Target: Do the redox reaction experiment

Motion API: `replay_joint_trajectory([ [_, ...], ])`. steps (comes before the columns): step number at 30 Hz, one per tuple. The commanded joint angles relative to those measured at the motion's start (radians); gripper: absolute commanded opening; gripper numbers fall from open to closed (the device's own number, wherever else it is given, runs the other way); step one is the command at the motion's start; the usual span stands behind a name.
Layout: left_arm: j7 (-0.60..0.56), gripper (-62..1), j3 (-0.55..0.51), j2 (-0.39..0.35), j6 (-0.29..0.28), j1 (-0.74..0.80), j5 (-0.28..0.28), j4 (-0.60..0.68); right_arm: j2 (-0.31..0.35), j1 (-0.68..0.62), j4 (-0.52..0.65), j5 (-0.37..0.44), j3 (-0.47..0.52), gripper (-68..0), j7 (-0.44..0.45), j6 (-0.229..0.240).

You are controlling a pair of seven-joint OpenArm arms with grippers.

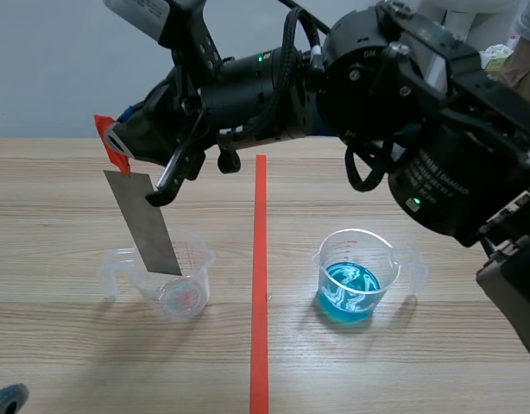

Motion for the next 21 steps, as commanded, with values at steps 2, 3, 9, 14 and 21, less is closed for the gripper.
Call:
replay_joint_trajectory([
  [2, -0.016, 1.4, -0.006, 0.005, 0.002, 0.005, -0.006, 0.024, -0.004, 0.017, -0.036, -0.034, -0.018, -66.9, 0.078, 0.000],
  [3, -0.016, 1.4, -0.006, 0.005, 0.002, 0.005, -0.006, 0.024, -0.004, 0.017, -0.052, -0.053, -0.024, -66.9, 0.105, 0.000],
  [9, -0.016, 1.4, -0.006, 0.005, 0.002, 0.005, -0.006, 0.024, -0.025, 0.017, -0.154, -0.161, -0.039, -66.9, 0.233, 0.001],
  [14, -0.016, 1.4, -0.006, 0.005, 0.002, 0.005, -0.006, 0.024, -0.034, 0.017, -0.202, -0.228, -0.041, -66.9, 0.287, 0.012],
  [21, -0.016, 1.4, -0.006, 0.005, 0.002, 0.005, -0.006, 0.024, -0.034, 0.017, -0.205, -0.243, -0.041, -66.9, 0.290, 0.012],
])
